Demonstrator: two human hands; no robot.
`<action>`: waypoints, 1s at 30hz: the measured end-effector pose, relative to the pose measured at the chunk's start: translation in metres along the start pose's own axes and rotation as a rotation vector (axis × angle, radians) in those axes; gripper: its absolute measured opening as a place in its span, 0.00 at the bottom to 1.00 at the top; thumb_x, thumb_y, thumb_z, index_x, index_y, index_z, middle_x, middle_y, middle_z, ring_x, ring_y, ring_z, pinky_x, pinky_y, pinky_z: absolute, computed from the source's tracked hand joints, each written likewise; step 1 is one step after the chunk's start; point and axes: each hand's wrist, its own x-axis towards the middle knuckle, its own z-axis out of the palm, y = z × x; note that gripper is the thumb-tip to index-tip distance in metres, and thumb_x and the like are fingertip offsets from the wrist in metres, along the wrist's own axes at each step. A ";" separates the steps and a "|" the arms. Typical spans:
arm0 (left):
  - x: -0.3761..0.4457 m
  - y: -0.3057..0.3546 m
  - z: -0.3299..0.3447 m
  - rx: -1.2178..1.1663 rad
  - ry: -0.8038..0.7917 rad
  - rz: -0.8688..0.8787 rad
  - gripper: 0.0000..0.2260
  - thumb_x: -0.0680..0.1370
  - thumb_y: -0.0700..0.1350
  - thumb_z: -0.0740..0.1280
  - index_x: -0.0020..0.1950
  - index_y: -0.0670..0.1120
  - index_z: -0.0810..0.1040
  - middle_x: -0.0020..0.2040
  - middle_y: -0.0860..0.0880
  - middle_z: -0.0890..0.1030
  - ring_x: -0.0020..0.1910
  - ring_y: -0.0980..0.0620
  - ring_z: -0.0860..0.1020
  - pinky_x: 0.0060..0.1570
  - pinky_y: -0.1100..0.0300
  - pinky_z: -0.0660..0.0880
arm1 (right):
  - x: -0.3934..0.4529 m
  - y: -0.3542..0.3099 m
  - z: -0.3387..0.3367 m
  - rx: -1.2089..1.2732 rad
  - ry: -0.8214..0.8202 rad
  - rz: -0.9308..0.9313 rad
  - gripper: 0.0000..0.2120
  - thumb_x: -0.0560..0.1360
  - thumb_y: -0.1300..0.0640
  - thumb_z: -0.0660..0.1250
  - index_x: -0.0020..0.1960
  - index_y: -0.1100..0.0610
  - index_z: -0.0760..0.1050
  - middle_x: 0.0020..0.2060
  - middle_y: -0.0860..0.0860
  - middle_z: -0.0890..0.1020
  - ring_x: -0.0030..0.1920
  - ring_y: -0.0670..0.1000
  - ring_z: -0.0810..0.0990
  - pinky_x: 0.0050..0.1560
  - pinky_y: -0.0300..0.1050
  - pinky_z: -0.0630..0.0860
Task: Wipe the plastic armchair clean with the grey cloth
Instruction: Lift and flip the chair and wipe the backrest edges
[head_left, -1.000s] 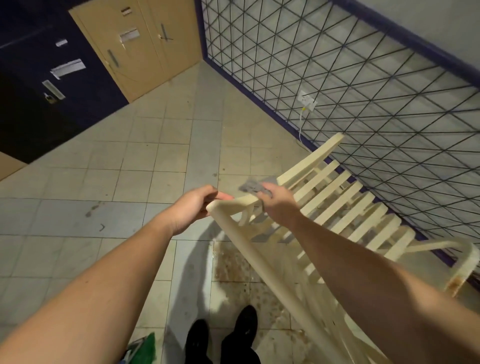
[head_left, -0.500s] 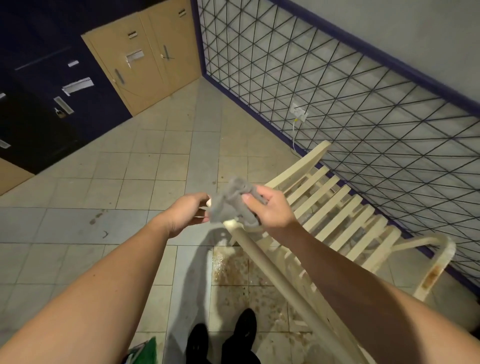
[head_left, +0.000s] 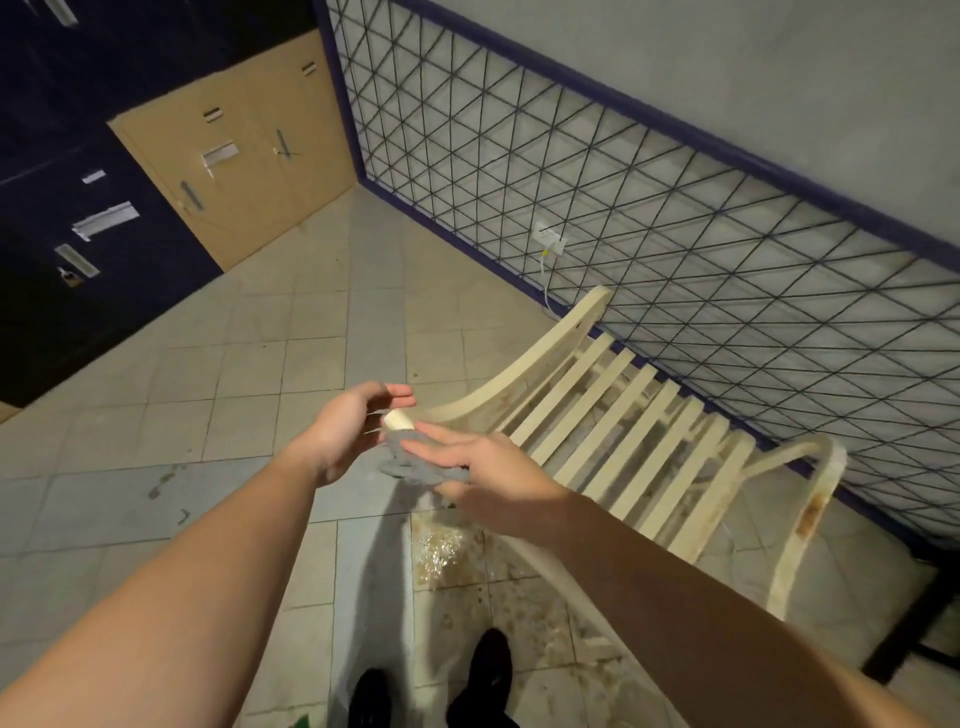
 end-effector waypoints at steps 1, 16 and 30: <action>0.000 0.002 0.003 0.037 0.001 0.015 0.13 0.83 0.44 0.57 0.56 0.45 0.82 0.56 0.49 0.85 0.50 0.51 0.79 0.48 0.60 0.73 | -0.002 0.003 0.000 -0.022 0.002 0.020 0.30 0.74 0.63 0.66 0.72 0.42 0.71 0.75 0.40 0.64 0.72 0.43 0.68 0.69 0.23 0.53; -0.033 -0.006 0.020 0.999 -0.121 0.882 0.08 0.77 0.41 0.67 0.51 0.47 0.85 0.49 0.51 0.82 0.48 0.54 0.74 0.53 0.59 0.71 | -0.175 0.021 0.047 -0.322 0.406 0.314 0.31 0.68 0.70 0.75 0.60 0.40 0.80 0.66 0.32 0.71 0.64 0.42 0.77 0.70 0.43 0.71; -0.101 -0.034 0.086 1.195 -0.429 1.055 0.13 0.80 0.41 0.62 0.60 0.47 0.82 0.59 0.49 0.81 0.60 0.48 0.75 0.66 0.50 0.70 | -0.214 -0.004 0.059 -0.411 0.614 0.404 0.21 0.73 0.63 0.73 0.63 0.46 0.80 0.67 0.47 0.78 0.65 0.50 0.76 0.71 0.49 0.70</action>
